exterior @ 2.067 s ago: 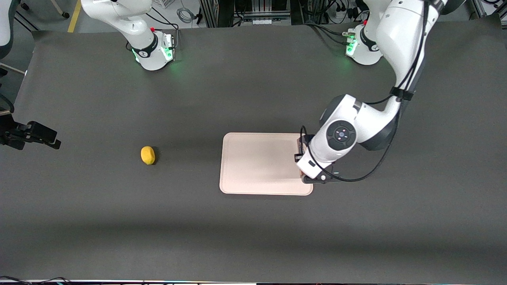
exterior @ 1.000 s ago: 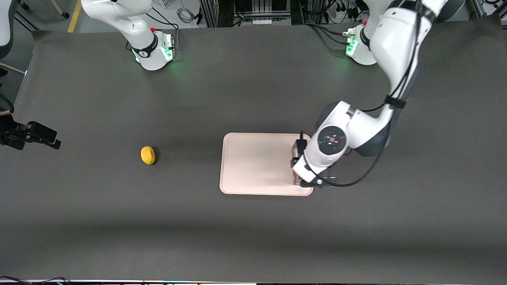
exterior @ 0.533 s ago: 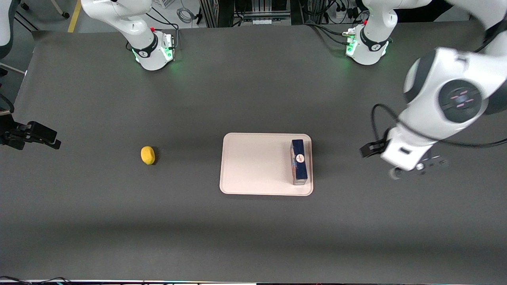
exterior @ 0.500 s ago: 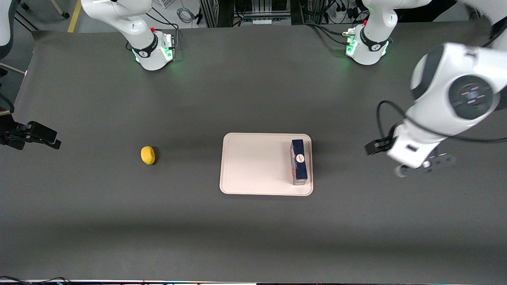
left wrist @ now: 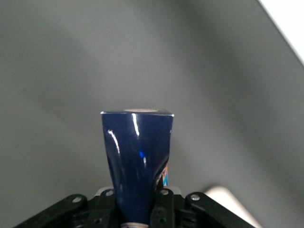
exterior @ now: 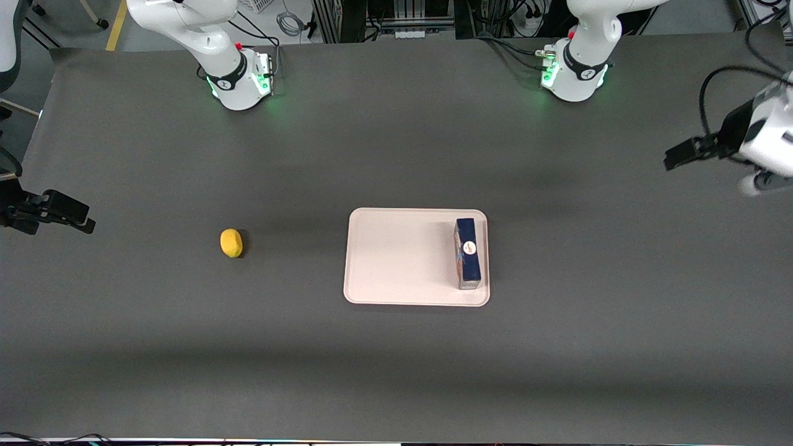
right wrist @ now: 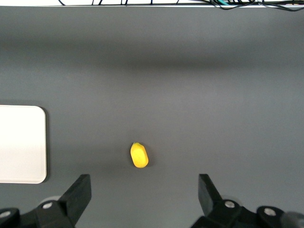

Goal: Place cookie box on tray

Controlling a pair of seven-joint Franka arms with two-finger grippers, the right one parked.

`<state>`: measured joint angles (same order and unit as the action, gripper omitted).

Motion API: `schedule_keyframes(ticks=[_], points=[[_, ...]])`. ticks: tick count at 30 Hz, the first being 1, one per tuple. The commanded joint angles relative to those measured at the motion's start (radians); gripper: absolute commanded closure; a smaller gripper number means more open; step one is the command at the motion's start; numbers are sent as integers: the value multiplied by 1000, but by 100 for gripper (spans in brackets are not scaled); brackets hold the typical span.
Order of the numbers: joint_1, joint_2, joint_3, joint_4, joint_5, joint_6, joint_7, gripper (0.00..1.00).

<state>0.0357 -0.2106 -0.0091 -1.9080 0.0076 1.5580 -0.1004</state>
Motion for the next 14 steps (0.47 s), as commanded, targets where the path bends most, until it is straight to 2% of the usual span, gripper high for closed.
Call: schedule_keyframes(ticks=[1,14], points=[[-17,-76,29,-89,9,46,14,0],[-14,-76,32,-83,9,48,16,0]])
